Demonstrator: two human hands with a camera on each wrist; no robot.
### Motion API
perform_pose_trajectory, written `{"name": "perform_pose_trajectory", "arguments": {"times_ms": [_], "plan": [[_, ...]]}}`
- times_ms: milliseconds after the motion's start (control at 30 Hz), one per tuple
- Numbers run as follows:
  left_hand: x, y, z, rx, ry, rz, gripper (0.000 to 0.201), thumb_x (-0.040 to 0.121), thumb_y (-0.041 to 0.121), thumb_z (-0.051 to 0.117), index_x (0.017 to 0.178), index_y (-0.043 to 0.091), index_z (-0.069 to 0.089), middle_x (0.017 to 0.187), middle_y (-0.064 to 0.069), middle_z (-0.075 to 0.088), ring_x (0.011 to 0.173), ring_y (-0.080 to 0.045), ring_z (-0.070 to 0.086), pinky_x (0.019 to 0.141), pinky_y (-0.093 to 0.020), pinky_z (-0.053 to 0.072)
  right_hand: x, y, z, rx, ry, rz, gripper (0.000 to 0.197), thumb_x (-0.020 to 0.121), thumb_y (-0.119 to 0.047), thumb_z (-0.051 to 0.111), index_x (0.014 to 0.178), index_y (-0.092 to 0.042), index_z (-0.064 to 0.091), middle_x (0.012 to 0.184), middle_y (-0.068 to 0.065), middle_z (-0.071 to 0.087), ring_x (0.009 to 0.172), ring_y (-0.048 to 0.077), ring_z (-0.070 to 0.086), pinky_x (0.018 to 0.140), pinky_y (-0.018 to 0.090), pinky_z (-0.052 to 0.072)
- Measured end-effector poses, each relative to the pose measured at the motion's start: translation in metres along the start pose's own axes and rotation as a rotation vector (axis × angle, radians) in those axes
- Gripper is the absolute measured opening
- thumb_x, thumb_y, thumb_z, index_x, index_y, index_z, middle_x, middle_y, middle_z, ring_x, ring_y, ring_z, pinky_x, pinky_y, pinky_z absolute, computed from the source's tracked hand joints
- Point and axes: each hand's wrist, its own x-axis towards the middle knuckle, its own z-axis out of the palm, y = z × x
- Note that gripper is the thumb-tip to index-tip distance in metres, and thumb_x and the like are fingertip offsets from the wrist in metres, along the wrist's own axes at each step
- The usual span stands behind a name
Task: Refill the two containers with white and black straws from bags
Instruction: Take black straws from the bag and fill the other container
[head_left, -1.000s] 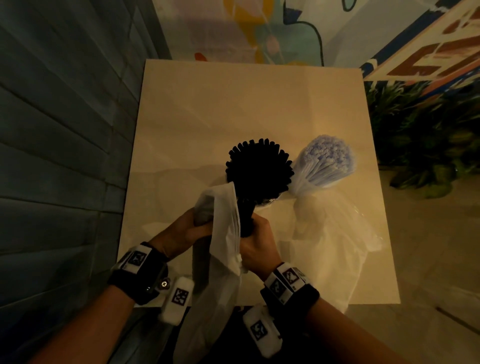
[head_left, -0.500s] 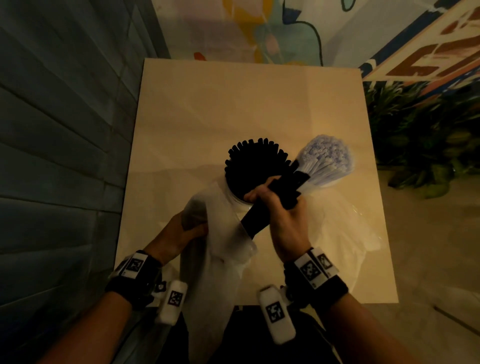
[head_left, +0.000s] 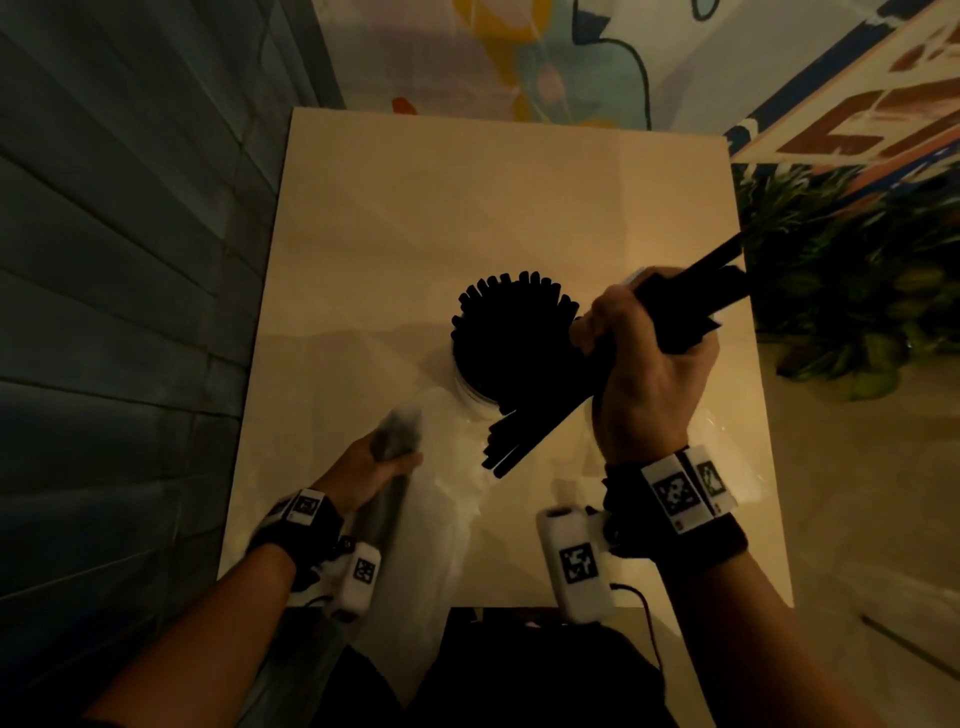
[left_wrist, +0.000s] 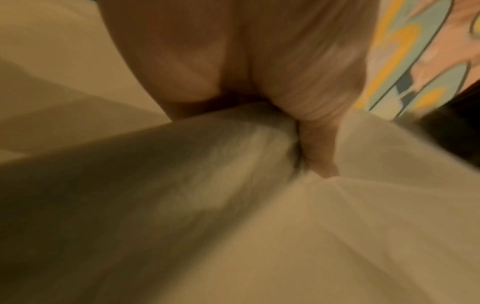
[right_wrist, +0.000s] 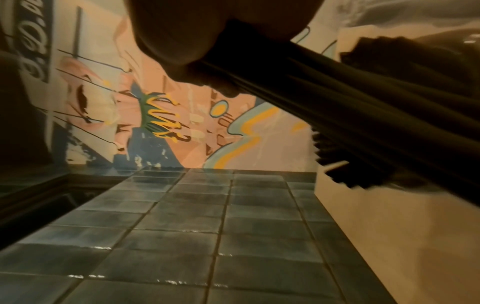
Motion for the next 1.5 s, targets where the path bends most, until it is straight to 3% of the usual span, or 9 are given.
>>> {"name": "perform_pose_trajectory", "arguments": {"times_ms": [200,367,567,700,867,967,1133,1300,1500], "plan": [[0.012,-0.005,-0.002,0.095,0.182,-0.021,0.062,0.078,0.037,0.079,0.127,0.018,0.047,0.124,-0.006,0.059,0.106,-0.026,0.06,0.095,-0.046,0.05,0.016,-0.03,-0.003,0.149,-0.057,-0.06,0.027,0.089,0.016,0.046,0.077,-0.008,0.049,0.06,0.008,0.046,0.05,0.022,0.041,0.056,0.035,0.038],[-0.036,0.034,0.004,0.019,0.531,0.364,0.051,0.084,0.045,0.07,0.127,0.025,0.05,0.125,0.006,0.057,0.114,-0.014,0.056,0.097,-0.035,0.047,0.014,-0.05,0.001,0.173,-0.09,-0.129,0.023,0.088,0.017,0.042,0.082,-0.004,0.043,0.06,0.017,0.035,0.048,0.024,0.039,0.054,0.033,0.039],[-0.078,0.086,0.042,-0.84,-0.002,0.214,0.068,0.093,0.06,0.044,0.134,0.007,0.053,0.132,-0.018,0.058,0.124,-0.037,0.054,0.103,-0.046,0.043,-0.001,-0.049,0.027,0.267,-0.17,-0.038,0.02,0.087,0.012,0.048,0.083,-0.007,0.044,0.061,0.007,0.045,0.047,0.022,0.041,0.054,0.033,0.039],[-0.08,0.103,0.06,-0.981,-0.035,0.036,0.055,0.1,0.048,0.039,0.129,0.005,0.058,0.119,-0.018,0.062,0.096,-0.027,0.064,0.086,-0.043,0.049,-0.008,-0.041,0.039,0.129,-0.24,-0.128,0.023,0.086,0.012,0.05,0.082,-0.011,0.053,0.065,0.002,0.057,0.051,0.024,0.054,0.058,0.034,0.046],[-0.081,0.109,0.07,-0.999,-0.114,0.042,0.035,0.091,0.026,0.047,0.086,0.012,0.078,0.088,-0.01,0.072,0.073,-0.022,0.068,0.069,-0.034,0.057,-0.009,-0.036,0.039,0.08,-0.268,-0.169,0.016,0.083,0.004,0.058,0.085,-0.012,0.059,0.079,0.007,0.061,0.065,0.033,0.059,0.063,0.04,0.05],[-0.082,0.112,0.069,-1.062,-0.078,-0.014,0.04,0.103,0.029,0.036,0.107,0.008,0.07,0.1,-0.013,0.068,0.08,-0.023,0.065,0.07,-0.035,0.055,-0.015,-0.031,0.038,0.035,-0.263,-0.174,0.018,0.081,0.004,0.058,0.089,-0.011,0.054,0.078,0.012,0.058,0.06,0.034,0.059,0.062,0.041,0.05],[-0.083,0.121,0.064,-1.025,-0.119,-0.066,0.064,0.1,0.054,0.036,0.135,0.004,0.055,0.136,-0.016,0.057,0.127,-0.029,0.054,0.11,-0.04,0.037,-0.022,-0.029,0.034,-0.066,-0.269,-0.18,0.015,0.081,0.001,0.061,0.083,-0.013,0.058,0.075,0.017,0.055,0.061,0.042,0.057,0.057,0.05,0.049],[-0.085,0.131,0.068,-0.951,-0.166,-0.07,0.063,0.093,0.047,0.057,0.135,0.002,0.05,0.121,-0.016,0.043,0.098,-0.029,0.04,0.087,-0.036,0.035,-0.028,-0.026,0.038,-0.166,-0.265,-0.24,0.035,0.083,-0.002,0.065,0.094,-0.036,0.062,0.079,0.01,0.061,0.065,0.042,0.062,0.058,0.052,0.052],[-0.088,0.125,0.075,-0.917,-0.206,-0.119,0.061,0.096,0.063,0.035,0.133,0.021,0.059,0.131,-0.01,0.063,0.122,-0.034,0.059,0.103,-0.062,0.041,-0.033,-0.024,0.031,-0.162,-0.22,-0.23,0.028,0.085,-0.001,0.063,0.109,-0.007,0.049,0.074,0.022,0.059,0.061,0.041,0.062,0.056,0.05,0.05]]}}
